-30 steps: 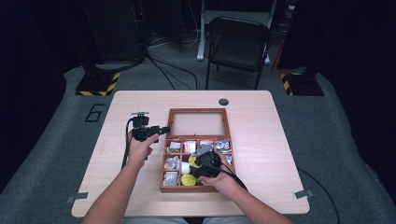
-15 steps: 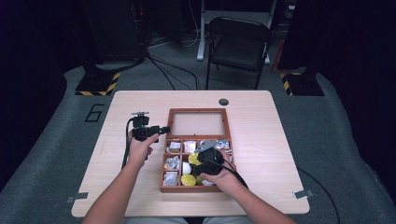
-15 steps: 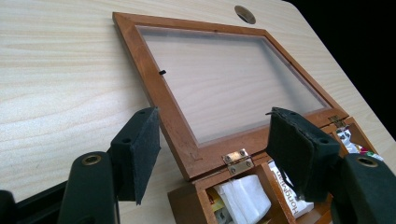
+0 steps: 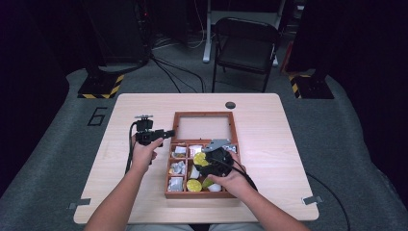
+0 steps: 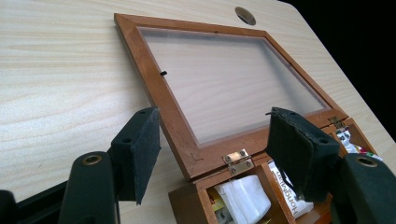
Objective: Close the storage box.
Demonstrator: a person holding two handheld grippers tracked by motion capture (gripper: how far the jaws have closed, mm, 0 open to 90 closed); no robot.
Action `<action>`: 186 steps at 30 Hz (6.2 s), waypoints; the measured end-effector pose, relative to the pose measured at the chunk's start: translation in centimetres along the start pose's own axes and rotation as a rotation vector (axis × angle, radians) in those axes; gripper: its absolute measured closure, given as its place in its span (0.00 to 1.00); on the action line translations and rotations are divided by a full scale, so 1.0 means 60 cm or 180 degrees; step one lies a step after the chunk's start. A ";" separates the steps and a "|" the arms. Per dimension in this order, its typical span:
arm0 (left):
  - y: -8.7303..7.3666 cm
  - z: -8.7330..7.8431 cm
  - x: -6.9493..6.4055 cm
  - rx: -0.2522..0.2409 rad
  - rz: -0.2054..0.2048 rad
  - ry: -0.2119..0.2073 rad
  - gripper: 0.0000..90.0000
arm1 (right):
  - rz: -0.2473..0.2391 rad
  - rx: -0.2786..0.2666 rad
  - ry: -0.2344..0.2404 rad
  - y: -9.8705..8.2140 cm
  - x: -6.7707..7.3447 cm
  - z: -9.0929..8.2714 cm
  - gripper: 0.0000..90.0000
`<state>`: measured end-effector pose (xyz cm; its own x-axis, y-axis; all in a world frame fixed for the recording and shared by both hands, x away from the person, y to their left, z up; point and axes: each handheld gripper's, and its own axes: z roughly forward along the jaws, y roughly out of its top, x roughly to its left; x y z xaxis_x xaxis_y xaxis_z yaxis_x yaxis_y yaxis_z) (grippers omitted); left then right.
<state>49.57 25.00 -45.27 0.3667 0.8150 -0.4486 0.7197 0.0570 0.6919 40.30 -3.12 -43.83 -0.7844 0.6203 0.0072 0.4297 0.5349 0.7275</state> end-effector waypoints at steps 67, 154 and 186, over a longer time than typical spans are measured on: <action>0.000 0.003 0.007 0.0001 -0.0008 0.0067 0.39 | 0.1548 0.0242 -0.1233 -0.226 -0.300 -0.116 0.36; 0.000 0.082 0.026 0.0215 -0.0073 0.0060 0.38 | 0.1403 0.0104 -0.0566 -0.015 -0.275 0.033 0.34; -0.013 0.110 0.020 0.0335 -0.0161 0.0080 0.35 | 0.1666 0.0154 -0.0423 -0.037 -0.277 0.065 0.32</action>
<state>53.31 22.12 -50.09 0.3143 0.8269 -0.4663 0.7954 0.0387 0.6049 54.14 -12.39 -48.24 -0.3979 0.8765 0.2711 0.7704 0.1588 0.6175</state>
